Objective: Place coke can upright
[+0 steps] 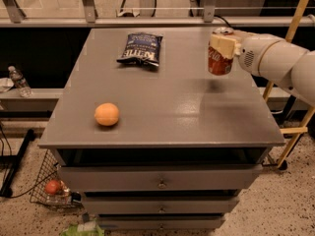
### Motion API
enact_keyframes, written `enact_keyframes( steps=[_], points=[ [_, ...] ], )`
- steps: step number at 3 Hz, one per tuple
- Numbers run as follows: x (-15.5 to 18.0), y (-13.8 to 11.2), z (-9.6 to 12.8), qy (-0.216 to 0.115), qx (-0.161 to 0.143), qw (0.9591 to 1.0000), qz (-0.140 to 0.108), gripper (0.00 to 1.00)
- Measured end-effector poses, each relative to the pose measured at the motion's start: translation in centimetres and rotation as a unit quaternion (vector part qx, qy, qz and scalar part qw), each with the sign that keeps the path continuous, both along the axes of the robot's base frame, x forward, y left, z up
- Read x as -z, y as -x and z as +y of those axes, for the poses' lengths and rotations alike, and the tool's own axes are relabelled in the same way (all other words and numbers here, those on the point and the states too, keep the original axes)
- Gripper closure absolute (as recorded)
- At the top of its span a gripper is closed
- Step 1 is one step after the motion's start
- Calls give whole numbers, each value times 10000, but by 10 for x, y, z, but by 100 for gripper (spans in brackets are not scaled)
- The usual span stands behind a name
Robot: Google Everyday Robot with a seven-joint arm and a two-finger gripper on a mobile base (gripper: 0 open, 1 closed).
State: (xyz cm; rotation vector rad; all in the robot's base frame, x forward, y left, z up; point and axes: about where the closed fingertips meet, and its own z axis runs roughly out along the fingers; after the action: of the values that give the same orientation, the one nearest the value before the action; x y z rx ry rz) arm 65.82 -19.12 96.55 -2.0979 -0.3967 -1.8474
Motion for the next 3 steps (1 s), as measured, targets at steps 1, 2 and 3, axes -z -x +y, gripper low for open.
enact_keyframes(
  steps=[1, 2, 3],
  points=[
    [3, 2, 0, -29, 17, 10000, 14, 100],
    [13, 9, -1, -110, 65, 9999, 53, 100],
    [23, 16, -4, -263, 174, 9995, -34, 100]
  ],
)
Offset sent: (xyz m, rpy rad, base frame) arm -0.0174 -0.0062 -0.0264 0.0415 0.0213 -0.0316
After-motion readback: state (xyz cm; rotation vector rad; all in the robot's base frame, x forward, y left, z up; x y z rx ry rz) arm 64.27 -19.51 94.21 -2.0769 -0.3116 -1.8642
